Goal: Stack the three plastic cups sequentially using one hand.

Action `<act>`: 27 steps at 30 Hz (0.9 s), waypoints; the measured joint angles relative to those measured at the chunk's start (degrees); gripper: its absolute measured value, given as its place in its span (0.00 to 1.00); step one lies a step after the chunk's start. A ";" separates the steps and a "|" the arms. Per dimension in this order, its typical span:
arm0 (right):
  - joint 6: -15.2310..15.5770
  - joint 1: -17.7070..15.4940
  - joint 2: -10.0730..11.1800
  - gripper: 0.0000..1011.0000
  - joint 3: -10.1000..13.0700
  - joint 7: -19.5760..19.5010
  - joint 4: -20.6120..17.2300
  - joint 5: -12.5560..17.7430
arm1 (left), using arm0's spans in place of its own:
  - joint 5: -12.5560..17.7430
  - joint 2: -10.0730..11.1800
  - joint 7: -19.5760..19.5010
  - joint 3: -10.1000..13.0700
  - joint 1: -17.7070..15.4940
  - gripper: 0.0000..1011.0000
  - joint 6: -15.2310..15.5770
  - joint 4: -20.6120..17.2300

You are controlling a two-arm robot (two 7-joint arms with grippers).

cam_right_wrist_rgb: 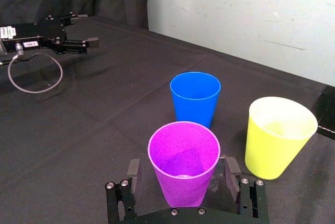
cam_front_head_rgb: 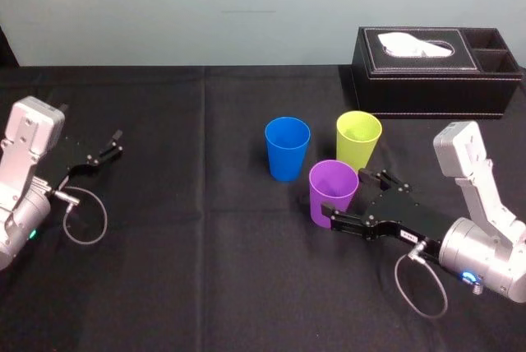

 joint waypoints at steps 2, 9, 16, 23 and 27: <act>-0.02 0.43 -0.26 0.99 -0.22 0.10 0.49 -0.19 | 0.00 0.00 0.00 0.00 0.00 1.00 0.00 0.00; -0.62 1.54 -1.11 0.99 -0.72 0.54 2.23 -0.68 | 0.00 0.00 0.00 0.00 0.00 1.00 0.00 0.00; -1.86 2.62 -2.09 0.99 -1.03 1.03 3.93 -0.94 | 0.00 0.00 0.00 0.00 0.00 1.00 0.00 0.00; -3.06 3.76 -3.06 0.99 -1.50 1.68 5.59 -1.18 | 0.00 0.00 0.00 0.00 0.00 1.00 0.00 0.00; -3.45 4.39 -3.58 0.99 -1.79 1.93 6.47 -1.31 | 0.00 0.00 0.00 0.00 0.00 1.00 0.00 0.00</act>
